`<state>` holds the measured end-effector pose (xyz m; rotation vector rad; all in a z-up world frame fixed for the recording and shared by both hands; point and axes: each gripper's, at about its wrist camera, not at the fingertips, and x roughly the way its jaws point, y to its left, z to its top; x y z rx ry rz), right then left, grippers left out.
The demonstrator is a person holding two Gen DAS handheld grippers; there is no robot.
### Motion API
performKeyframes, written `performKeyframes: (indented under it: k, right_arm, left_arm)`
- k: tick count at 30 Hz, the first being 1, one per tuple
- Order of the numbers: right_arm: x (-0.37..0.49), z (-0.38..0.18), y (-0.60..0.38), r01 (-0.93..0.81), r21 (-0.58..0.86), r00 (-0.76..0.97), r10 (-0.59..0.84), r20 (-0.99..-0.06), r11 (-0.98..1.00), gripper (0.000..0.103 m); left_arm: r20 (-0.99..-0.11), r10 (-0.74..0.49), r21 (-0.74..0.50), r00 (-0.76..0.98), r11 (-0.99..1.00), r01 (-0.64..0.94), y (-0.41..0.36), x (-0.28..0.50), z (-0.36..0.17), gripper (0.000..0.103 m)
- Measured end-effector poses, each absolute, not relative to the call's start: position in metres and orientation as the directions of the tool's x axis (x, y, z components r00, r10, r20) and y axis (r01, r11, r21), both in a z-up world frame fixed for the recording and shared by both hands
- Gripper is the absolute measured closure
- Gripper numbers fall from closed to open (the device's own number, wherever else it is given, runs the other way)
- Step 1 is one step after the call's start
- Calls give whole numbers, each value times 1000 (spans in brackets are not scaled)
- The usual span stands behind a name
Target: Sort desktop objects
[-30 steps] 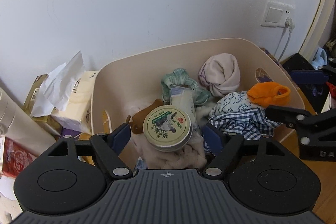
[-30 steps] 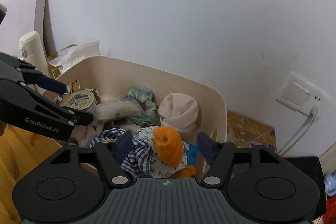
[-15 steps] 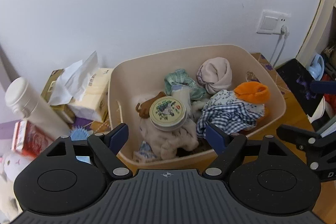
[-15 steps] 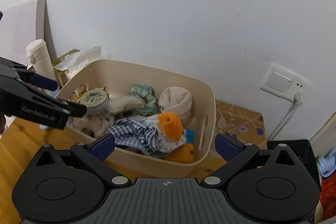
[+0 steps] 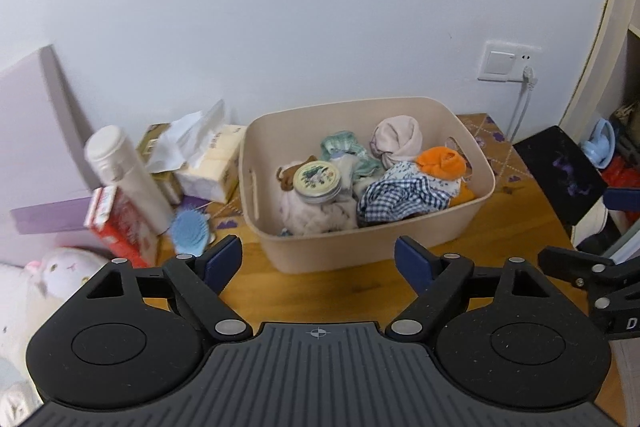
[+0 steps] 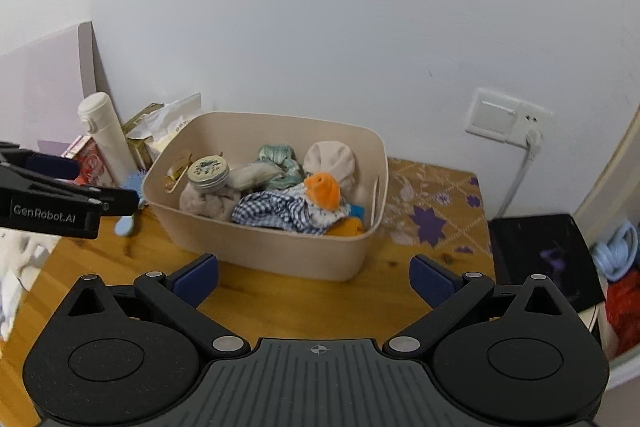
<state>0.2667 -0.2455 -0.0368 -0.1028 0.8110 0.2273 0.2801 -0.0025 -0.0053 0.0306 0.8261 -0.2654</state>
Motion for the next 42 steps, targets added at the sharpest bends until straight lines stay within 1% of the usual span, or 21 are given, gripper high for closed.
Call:
performKeyframes:
  k: [12,20,34,42]
  right_arm:
    - [194,-3,-271,-218,14,682,163,-713,976,0]
    - [141,21,-286,-196,16,708,153,-690,980,0]
    - [62,28,-318,-168,-16,684,105,-722,986,0]
    - [25,29,-339,-155,-15,661,92,-745,988,0]
  left_arm:
    - [-710,-214,-102,671,974,203,7,191,33,18]
    - [-688,-221,-98,691,972,213,8,132,55,18]
    - [-694,-247,-109,676,965,240,12,42,68,17]
    - [-699,-288,-182,655,957,227,14,4,70,17]
